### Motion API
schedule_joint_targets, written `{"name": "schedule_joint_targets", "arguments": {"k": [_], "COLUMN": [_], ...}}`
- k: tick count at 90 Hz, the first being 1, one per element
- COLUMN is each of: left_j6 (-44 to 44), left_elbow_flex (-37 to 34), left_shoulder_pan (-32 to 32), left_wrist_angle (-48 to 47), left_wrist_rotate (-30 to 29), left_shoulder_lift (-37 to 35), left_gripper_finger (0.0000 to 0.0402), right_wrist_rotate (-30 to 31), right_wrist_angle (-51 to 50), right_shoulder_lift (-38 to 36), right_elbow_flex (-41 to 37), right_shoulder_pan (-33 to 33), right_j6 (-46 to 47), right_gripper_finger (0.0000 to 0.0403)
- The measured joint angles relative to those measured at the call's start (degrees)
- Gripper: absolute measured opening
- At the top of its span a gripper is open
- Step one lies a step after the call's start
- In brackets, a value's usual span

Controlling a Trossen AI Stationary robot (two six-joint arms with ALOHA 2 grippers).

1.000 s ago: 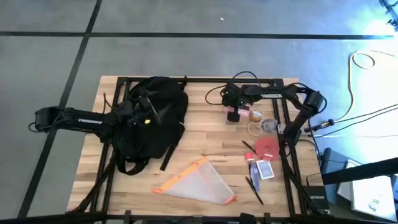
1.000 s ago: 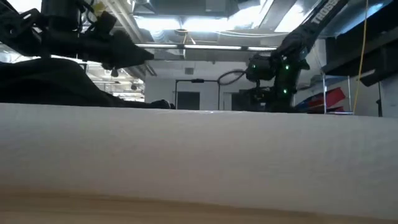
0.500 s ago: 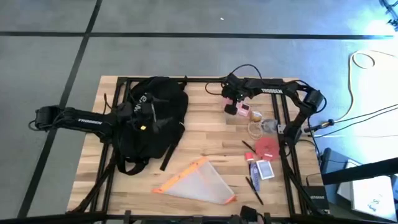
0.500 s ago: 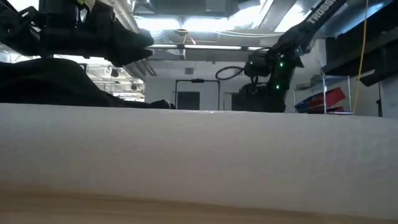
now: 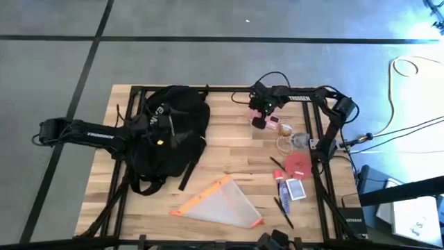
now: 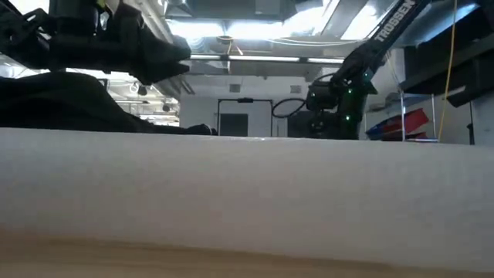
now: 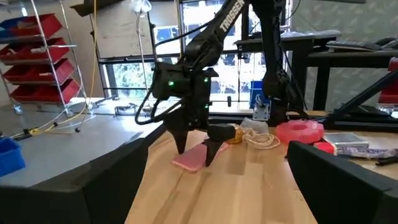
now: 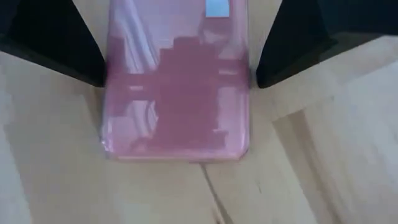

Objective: Unpack backpack
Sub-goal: Remove the pink cellphone from the black bag

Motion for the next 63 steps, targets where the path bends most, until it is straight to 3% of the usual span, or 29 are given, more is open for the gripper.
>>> {"name": "schedule_joint_targets", "arguments": {"k": [26,50,63], "left_j6": [-0.18,-0.18,-0.21], "left_elbow_flex": [0.0,0.0,0.0], "left_shoulder_pan": [0.02,0.0,0.02], "left_wrist_angle": [-1.39,-1.6,-1.6], "left_wrist_rotate": [-1.45,-1.93,-2.31], "left_shoulder_lift": [0.0,0.0,0.0], "left_gripper_finger": [0.037,0.037,0.037], "right_wrist_rotate": [1.9,0.81,0.94], "right_wrist_angle": [-1.15,-0.9,-0.85], "right_shoulder_lift": [0.45,0.46,0.48], "right_elbow_flex": [0.07,-0.01,-0.03], "right_shoulder_pan": [0.21,0.16,0.16], "right_j6": [-2.84,-3.06,-3.16], "right_gripper_finger": [0.0397,0.0336,0.0344]}}
